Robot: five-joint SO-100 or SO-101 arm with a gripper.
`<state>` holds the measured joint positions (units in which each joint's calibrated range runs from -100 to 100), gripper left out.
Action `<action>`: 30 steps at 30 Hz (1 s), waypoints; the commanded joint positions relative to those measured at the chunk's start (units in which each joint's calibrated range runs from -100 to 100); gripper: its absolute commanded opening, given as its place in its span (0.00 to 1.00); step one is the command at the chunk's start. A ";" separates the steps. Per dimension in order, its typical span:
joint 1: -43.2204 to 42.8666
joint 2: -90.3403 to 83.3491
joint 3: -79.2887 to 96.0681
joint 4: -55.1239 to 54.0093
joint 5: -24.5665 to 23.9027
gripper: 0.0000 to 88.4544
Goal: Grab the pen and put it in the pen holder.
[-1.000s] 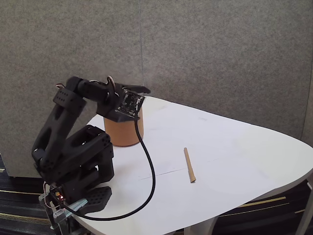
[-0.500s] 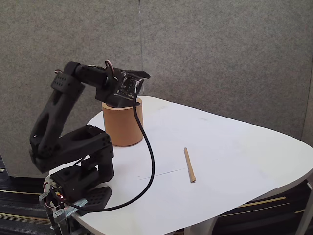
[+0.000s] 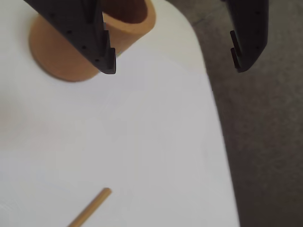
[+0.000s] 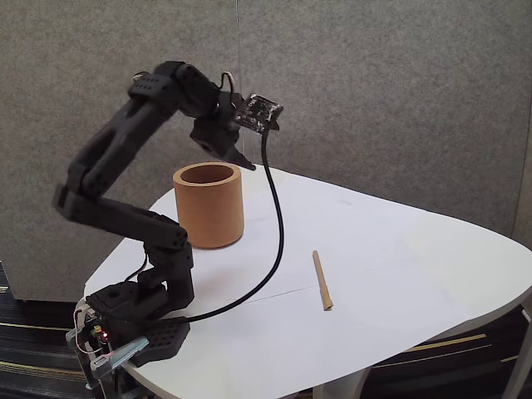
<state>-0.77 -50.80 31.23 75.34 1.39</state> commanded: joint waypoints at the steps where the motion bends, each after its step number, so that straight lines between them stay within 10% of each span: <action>1: 0.04 5.79 -3.07 -0.51 -0.05 0.40; 30: 15.12 45.64 -3.07 -20.25 -5.95 0.40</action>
<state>13.26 -6.18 30.87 55.08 -4.37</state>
